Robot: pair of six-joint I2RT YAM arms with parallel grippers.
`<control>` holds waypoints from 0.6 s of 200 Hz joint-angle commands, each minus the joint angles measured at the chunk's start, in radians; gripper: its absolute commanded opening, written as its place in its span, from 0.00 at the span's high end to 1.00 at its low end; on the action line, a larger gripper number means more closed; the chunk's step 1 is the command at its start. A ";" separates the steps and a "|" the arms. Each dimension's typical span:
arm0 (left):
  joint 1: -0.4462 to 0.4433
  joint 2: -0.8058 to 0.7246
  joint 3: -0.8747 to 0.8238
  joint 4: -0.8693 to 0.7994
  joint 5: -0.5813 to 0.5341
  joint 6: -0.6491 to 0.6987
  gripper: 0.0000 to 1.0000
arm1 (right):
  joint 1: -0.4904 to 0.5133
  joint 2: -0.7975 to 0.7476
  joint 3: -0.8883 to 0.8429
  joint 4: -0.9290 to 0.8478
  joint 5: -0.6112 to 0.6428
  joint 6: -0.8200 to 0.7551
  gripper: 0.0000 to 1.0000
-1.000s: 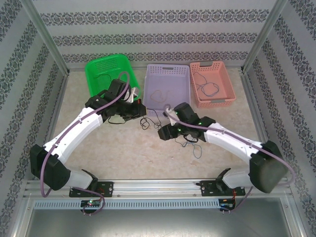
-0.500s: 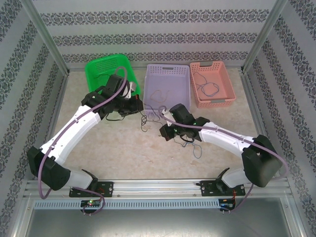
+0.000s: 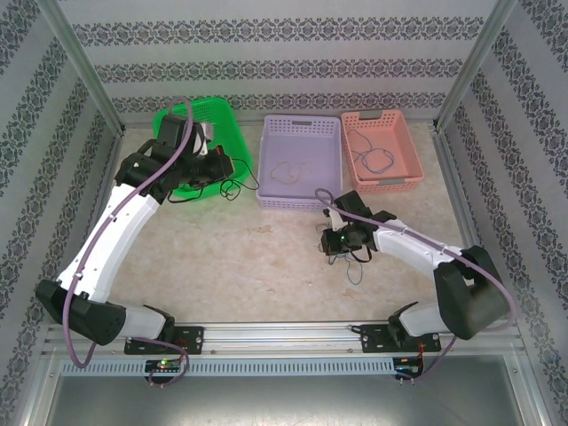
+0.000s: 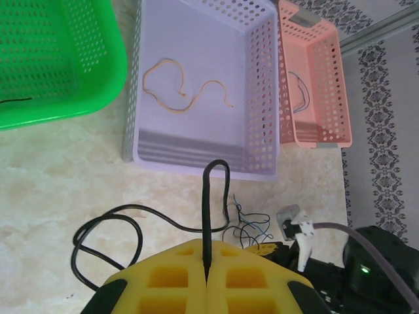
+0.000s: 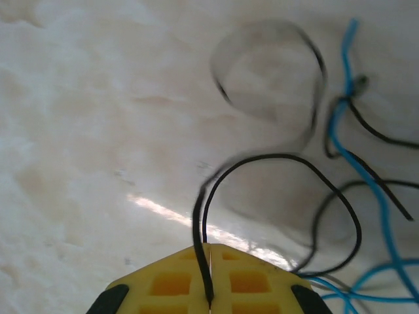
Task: Untangle the cables
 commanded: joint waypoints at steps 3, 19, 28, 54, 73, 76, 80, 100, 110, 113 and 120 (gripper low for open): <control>0.030 -0.014 0.065 -0.054 -0.049 0.029 1.00 | -0.030 0.037 0.021 -0.081 0.035 0.046 1.00; 0.044 -0.024 0.053 -0.033 -0.004 0.006 1.00 | -0.030 0.030 0.024 -0.081 0.031 0.049 1.00; 0.043 -0.024 0.039 -0.010 0.037 -0.013 1.00 | -0.027 0.016 0.033 -0.086 0.031 0.051 0.99; 0.043 -0.033 -0.037 0.119 0.207 -0.090 1.00 | -0.020 -0.078 0.078 -0.098 0.018 0.091 0.69; 0.043 -0.027 -0.068 0.169 0.270 -0.136 1.00 | -0.013 -0.174 0.110 -0.077 -0.004 0.175 0.56; 0.042 -0.026 -0.072 0.173 0.276 -0.141 1.00 | -0.011 -0.188 0.115 -0.067 -0.013 0.197 0.55; 0.040 -0.027 -0.077 0.180 0.279 -0.145 1.00 | -0.008 -0.205 0.119 -0.053 -0.025 0.227 0.53; 0.038 -0.029 -0.109 0.236 0.306 -0.185 1.00 | 0.027 -0.273 0.126 0.093 -0.074 0.415 0.47; 0.035 -0.029 -0.126 0.268 0.322 -0.210 1.00 | 0.062 -0.297 0.127 0.194 -0.069 0.495 0.42; 0.032 -0.030 -0.130 0.279 0.327 -0.217 1.00 | 0.074 -0.301 0.128 0.225 -0.063 0.515 0.41; 0.027 -0.028 -0.139 0.299 0.333 -0.233 1.00 | 0.098 -0.302 0.134 0.292 -0.049 0.551 0.38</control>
